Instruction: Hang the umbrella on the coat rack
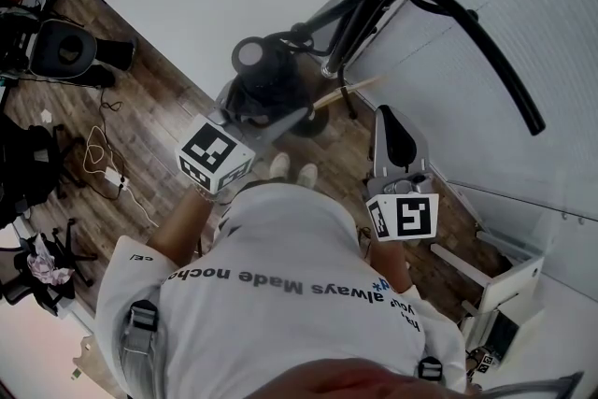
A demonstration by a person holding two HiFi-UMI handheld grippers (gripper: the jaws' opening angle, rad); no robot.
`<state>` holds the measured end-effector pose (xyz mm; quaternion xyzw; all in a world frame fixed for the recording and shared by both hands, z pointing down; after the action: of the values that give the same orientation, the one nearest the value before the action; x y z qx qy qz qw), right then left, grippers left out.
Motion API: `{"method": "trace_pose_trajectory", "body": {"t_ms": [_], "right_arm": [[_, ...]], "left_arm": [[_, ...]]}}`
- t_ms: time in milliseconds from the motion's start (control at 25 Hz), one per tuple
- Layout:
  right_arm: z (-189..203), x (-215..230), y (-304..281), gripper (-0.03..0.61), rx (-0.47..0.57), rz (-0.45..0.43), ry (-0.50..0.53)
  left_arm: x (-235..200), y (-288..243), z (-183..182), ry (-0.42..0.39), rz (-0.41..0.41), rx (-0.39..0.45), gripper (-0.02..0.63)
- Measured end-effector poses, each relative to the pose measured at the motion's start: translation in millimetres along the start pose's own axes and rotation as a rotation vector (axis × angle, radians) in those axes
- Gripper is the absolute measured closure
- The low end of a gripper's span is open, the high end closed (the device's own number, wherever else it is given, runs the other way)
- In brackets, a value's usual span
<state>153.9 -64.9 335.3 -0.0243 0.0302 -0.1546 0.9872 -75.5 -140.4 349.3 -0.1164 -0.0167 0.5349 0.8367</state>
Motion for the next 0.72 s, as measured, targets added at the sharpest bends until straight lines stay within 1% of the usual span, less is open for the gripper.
{"method": "trace_pose_trajectory", "body": {"t_ms": [720], "right_arm": [[2.9,13.6,-6.6,0.577,-0.007,0.023,-0.003]], "left_arm": [[-19.4,-22.1,3.2,0.019,0.006,-0.021,0.33]]}}
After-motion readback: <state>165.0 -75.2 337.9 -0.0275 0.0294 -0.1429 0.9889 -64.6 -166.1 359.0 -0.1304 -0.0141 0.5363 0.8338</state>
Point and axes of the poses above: the fingertips, and each gripper's own axes: y backward along the fingers, x to its right, z out of its underside, the point moved 9 cm from there along y, backward along the fingers, and after that the axes turned 5 degrees about z, right-handed, at the moved point
